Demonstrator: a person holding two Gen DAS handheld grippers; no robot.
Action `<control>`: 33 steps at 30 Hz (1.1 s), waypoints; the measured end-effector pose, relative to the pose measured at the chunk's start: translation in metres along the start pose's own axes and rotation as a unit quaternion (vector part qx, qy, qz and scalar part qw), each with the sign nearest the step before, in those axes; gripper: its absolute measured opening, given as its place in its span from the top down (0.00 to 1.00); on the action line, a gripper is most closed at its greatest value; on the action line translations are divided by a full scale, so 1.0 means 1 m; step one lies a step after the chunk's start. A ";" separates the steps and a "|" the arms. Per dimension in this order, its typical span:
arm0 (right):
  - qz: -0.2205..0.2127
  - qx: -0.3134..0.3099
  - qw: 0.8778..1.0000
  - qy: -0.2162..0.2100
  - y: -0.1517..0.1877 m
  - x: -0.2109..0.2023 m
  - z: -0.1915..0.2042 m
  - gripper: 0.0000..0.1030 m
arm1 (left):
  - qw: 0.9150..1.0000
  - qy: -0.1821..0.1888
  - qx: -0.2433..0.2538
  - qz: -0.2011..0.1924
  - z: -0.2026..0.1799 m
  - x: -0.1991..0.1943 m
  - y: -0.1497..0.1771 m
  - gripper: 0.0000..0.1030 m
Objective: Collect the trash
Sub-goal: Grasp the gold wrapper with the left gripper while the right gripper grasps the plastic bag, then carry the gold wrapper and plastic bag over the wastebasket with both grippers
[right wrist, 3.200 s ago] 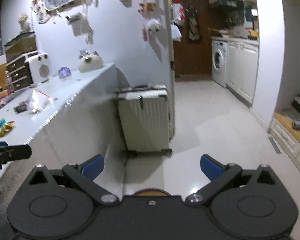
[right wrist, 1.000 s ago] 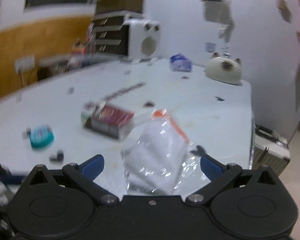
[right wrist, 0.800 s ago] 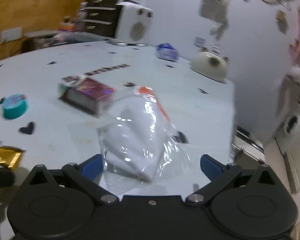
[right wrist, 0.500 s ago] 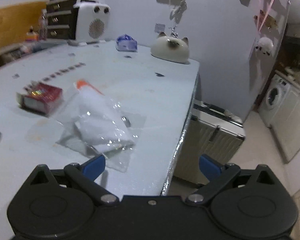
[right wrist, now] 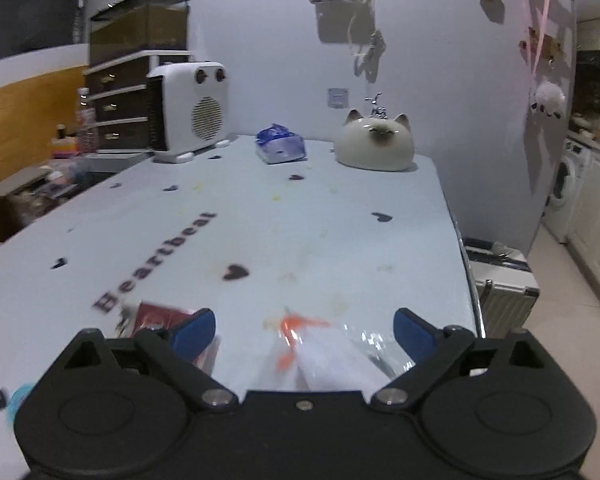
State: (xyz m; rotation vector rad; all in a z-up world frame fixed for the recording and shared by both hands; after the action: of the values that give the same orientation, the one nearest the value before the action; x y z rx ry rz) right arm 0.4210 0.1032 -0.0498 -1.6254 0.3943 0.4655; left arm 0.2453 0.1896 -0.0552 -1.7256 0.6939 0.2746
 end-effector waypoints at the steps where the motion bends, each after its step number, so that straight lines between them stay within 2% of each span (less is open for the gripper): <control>1: 0.004 -0.009 1.000 0.013 -0.001 0.006 0.003 0.09 | 1.000 0.000 -0.002 0.000 0.000 0.000 0.000 0.58; 4: 0.031 -0.039 0.997 0.053 0.005 0.020 0.007 0.28 | 1.000 0.001 -0.002 -0.002 0.000 -0.001 0.000 0.58; 5: 0.041 -0.046 0.997 0.054 0.008 0.021 0.005 0.38 | 1.000 0.001 -0.002 -0.004 0.000 -0.001 0.000 0.58; 8: 0.061 -0.051 0.996 0.036 0.018 0.013 -0.005 0.53 | 1.000 0.000 -0.001 -0.006 -0.001 -0.002 0.000 0.58; 12: 0.048 -0.083 0.995 0.018 0.028 -0.012 -0.019 0.72 | 1.000 -0.007 0.005 -0.012 -0.002 -0.004 0.000 0.58; 16: 0.027 -0.098 0.995 0.002 0.036 -0.045 -0.035 0.80 | 1.000 -0.009 0.003 -0.020 -0.003 -0.008 0.000 0.58; 24: -0.003 -0.067 0.996 -0.055 0.036 -0.114 -0.066 0.91 | 0.999 -0.013 -0.029 -0.042 -0.012 -0.022 0.005 0.58; 29: 0.004 -0.037 0.994 -0.107 0.044 -0.153 -0.080 0.92 | 0.998 -0.002 -0.035 -0.050 -0.029 -0.031 0.009 0.58; 33: 0.040 -0.007 0.983 -0.179 0.057 -0.183 -0.090 0.92 | 0.998 0.014 -0.025 -0.051 -0.050 -0.036 0.012 0.58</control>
State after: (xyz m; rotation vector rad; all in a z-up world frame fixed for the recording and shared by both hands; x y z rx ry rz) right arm 0.2411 0.0044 0.0034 -1.5046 0.1851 0.8088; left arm 0.2005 0.1519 -0.0321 -1.8094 0.6216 0.1998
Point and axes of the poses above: each gripper's, at about its wrist camera, not at the fingertips, and x roughly the way its jaws point, z to its left, y to its underside, the point moved 5 cm from there along x, roughly the way its jaws point, and after that the axes turned 3 degrees about y, right-handed, at the moved point
